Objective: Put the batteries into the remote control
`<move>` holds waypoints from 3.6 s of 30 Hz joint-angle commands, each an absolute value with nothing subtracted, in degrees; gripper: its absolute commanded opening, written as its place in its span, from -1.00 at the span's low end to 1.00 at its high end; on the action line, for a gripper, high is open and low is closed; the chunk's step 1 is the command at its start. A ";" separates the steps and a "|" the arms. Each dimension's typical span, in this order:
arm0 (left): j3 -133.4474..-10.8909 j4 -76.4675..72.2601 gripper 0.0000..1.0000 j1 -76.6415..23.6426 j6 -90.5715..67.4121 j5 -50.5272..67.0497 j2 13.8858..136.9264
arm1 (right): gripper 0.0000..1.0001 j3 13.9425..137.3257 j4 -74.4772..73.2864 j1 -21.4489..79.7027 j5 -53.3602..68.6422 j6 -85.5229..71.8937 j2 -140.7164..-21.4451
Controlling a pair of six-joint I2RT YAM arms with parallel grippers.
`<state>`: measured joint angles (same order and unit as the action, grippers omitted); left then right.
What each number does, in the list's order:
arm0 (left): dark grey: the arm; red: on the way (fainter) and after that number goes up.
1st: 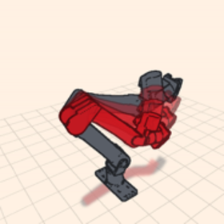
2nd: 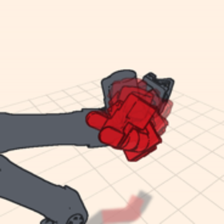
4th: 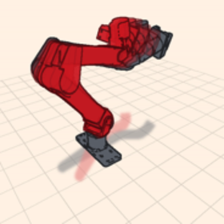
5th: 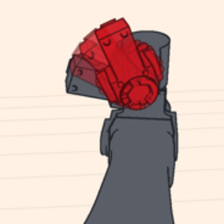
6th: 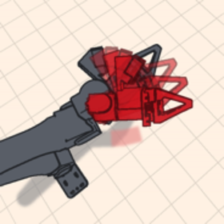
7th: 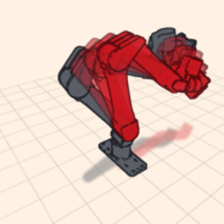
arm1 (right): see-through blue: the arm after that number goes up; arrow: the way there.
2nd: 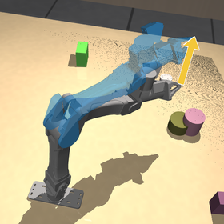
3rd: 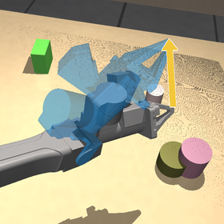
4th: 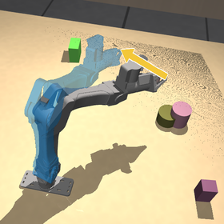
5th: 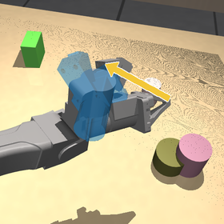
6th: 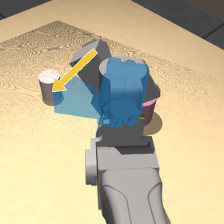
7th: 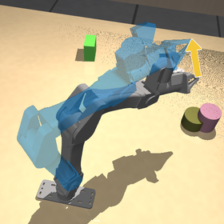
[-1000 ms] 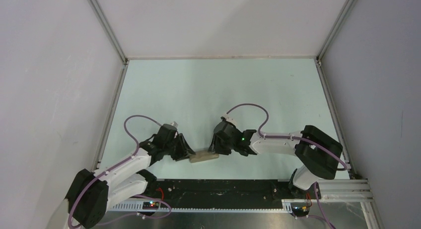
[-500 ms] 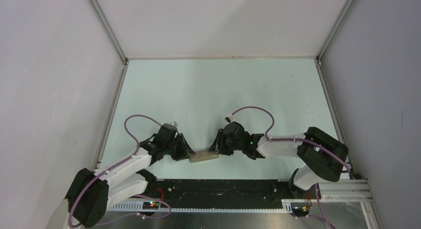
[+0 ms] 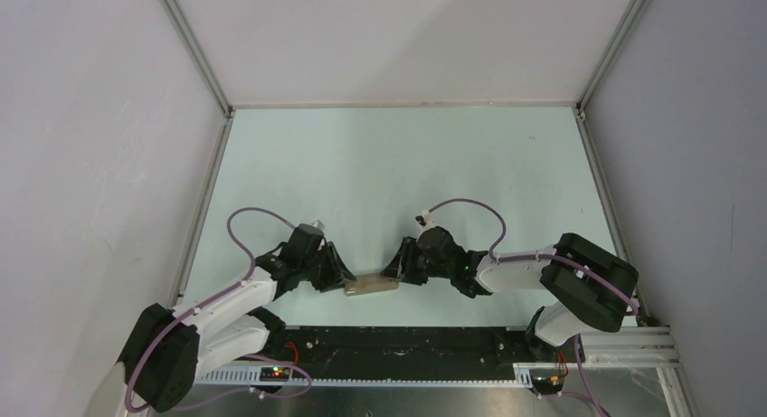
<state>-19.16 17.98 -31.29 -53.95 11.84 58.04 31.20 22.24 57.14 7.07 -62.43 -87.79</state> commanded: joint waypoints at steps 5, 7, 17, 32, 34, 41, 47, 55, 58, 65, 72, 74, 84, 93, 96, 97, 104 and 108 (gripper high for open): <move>-17.49 20.48 -0.39 -32.60 -52.64 7.11 61.07 | -0.18 31.46 31.26 59.44 16.27 -65.17 -84.60; -17.41 20.43 -0.39 -32.60 -52.60 6.92 61.08 | -0.18 31.46 31.42 59.15 16.26 -65.25 -83.80; -17.23 20.46 -0.40 -32.68 -52.47 6.55 61.40 | -0.18 31.46 30.94 58.64 15.14 -65.33 -81.31; -18.15 20.45 -0.36 -32.69 -52.17 7.12 61.53 | -0.17 39.10 20.89 53.83 7.87 -58.74 -83.97; -18.31 20.48 -0.35 -32.65 -52.20 7.12 61.52 | -0.16 40.02 18.95 53.50 6.04 -58.12 -84.16; -18.89 20.42 -0.30 -32.70 -51.55 7.31 61.27 | -0.17 43.86 3.66 56.16 -0.72 -50.98 -81.37; -20.48 21.76 -0.09 -32.68 -50.38 5.13 59.60 | -0.18 45.92 -7.75 62.77 -8.36 -47.26 -80.40; -29.12 33.14 0.34 -32.56 -47.82 -7.17 53.96 | 0.46 49.28 -8.10 65.62 -8.55 -28.28 -81.56; -32.15 35.26 0.51 -32.38 -47.11 -9.70 51.05 | 0.71 51.16 -7.84 65.06 -3.54 -15.23 -82.92; -35.14 36.55 0.93 -31.97 -42.44 -8.84 47.77 | 0.70 57.86 -13.95 66.60 7.34 12.39 -92.31; -36.05 39.51 0.99 -28.98 -42.40 -14.33 42.38 | 0.64 58.21 -10.07 65.85 5.88 17.27 -96.40; -35.54 39.97 0.99 -25.72 -42.89 -13.65 41.49 | 0.62 58.32 -8.36 65.58 5.70 18.56 -97.99; -32.71 40.30 0.99 -18.34 -44.42 -6.81 40.43 | -0.05 60.83 -8.38 64.89 3.46 14.97 -102.64; -28.91 37.37 0.99 -18.40 -44.97 -0.66 43.42 | -0.28 61.01 -8.88 67.34 -19.81 -16.72 -101.48; -26.43 34.72 0.99 -18.42 -46.69 2.18 42.96 | -0.27 61.73 -16.52 68.40 -26.08 -31.98 -99.81; -26.05 34.10 0.99 -18.49 -46.99 3.03 42.78 | -0.27 61.80 -18.24 68.54 -26.49 -39.48 -99.52; -25.12 30.80 0.99 -19.05 -47.96 3.96 43.80 | -0.45 65.11 -29.63 68.99 -24.87 -59.77 -101.47; -25.34 30.16 0.97 -19.55 -47.84 4.03 44.36 | -0.06 68.18 -32.46 69.17 -24.47 -63.43 -104.16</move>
<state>-24.93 33.04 -19.09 -46.98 3.05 43.88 63.68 -27.20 68.58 -22.61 -52.99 -102.10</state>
